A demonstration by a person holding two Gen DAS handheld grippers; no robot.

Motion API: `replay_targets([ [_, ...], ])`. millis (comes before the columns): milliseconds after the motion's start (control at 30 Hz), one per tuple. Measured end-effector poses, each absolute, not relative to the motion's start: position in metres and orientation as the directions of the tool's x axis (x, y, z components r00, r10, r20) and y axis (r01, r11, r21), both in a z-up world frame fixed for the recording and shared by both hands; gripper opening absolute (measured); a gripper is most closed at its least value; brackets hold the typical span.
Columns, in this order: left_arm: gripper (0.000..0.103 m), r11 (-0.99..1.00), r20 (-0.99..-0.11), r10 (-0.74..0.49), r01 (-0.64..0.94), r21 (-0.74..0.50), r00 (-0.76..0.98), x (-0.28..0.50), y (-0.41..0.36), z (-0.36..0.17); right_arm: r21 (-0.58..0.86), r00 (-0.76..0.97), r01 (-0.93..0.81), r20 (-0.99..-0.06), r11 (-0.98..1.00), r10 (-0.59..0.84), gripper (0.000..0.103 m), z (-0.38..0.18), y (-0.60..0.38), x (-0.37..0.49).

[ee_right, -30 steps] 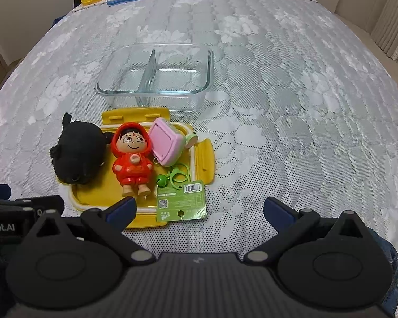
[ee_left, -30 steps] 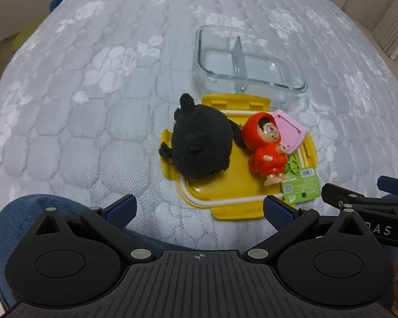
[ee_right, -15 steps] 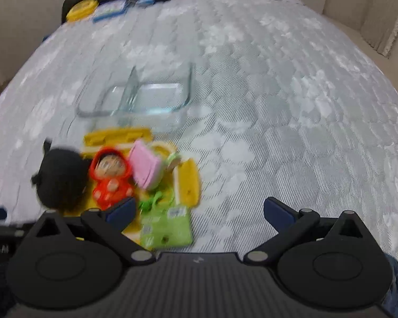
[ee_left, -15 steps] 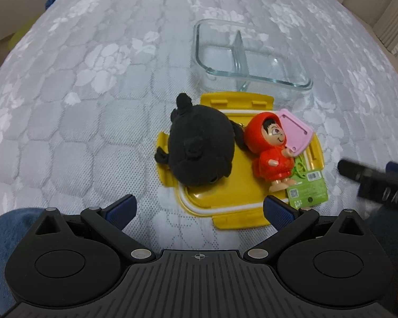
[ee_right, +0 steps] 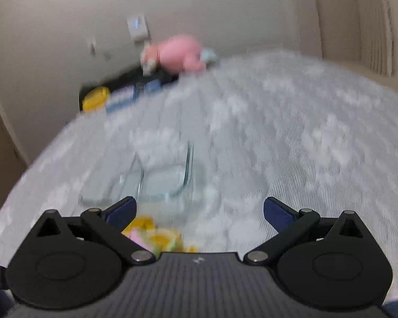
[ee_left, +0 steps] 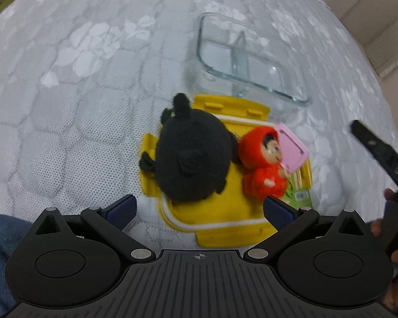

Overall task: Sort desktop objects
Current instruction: 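Lower the left tool onto the black plush toy and close it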

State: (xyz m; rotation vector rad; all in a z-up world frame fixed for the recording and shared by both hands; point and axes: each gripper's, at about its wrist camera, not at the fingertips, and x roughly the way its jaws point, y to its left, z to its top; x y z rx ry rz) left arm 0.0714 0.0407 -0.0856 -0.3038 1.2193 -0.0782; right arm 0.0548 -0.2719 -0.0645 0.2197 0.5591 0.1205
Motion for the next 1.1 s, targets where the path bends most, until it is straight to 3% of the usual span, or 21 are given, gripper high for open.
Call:
replay_targets([
  [133, 0.103, 0.951, -0.916, -0.224, -0.128, -0.280, 0.333, 0.080, 0.045, -0.097, 0.175, 0.811, -0.015, -0.573, 0.984, 0.114, 0.103, -0.061, -0.268, 0.059],
  [267, 0.103, 0.948, -0.901, -0.219, -0.137, -0.287, 0.374, 0.087, 0.047, -0.101, 0.245, 0.732, -0.044, -0.652, 0.969, 0.198, 0.103, -0.071, -0.271, 0.071],
  [533, 0.103, 0.958, -0.889, -0.215, -0.091, -0.273, 0.404, 0.102, 0.035, -0.103, 0.293, 0.677, -0.037, -0.696, 0.955, 0.240, 0.103, -0.083, -0.273, 0.078],
  [733, 0.102, 0.981, -0.895, -0.130, -0.077, -0.179, 0.427, 0.104, 0.032, -0.102, 0.271, 0.642, -0.069, -0.724, 0.960, 0.251, 0.103, -0.091, -0.263, 0.075],
  [767, 0.101, 0.980, -0.888, -0.140, -0.067, -0.188, 0.438, 0.102, 0.033, -0.101, 0.268, 0.640, -0.070, -0.727, 0.961, 0.249, 0.103, -0.091, -0.262, 0.075],
  [800, 0.092, 0.979, -0.881, -0.152, -0.057, -0.198, 0.448, 0.101, 0.034, -0.099, 0.269, 0.640, -0.068, -0.727, 0.961, 0.249, 0.103, -0.092, -0.263, 0.075],
  [833, 0.070, 0.978, -0.879, -0.158, -0.054, -0.204, 0.450, 0.100, 0.035, -0.097, 0.273, 0.638, -0.065, -0.728, 0.960, 0.250, 0.103, -0.093, -0.263, 0.075],
  [1100, 0.071, 0.940, -0.849, -0.261, -0.077, -0.331, 0.459, 0.104, 0.050, -0.087, 0.297, 0.616, -0.025, -0.748, 0.955, 0.248, 0.103, -0.098, -0.269, 0.078],
])
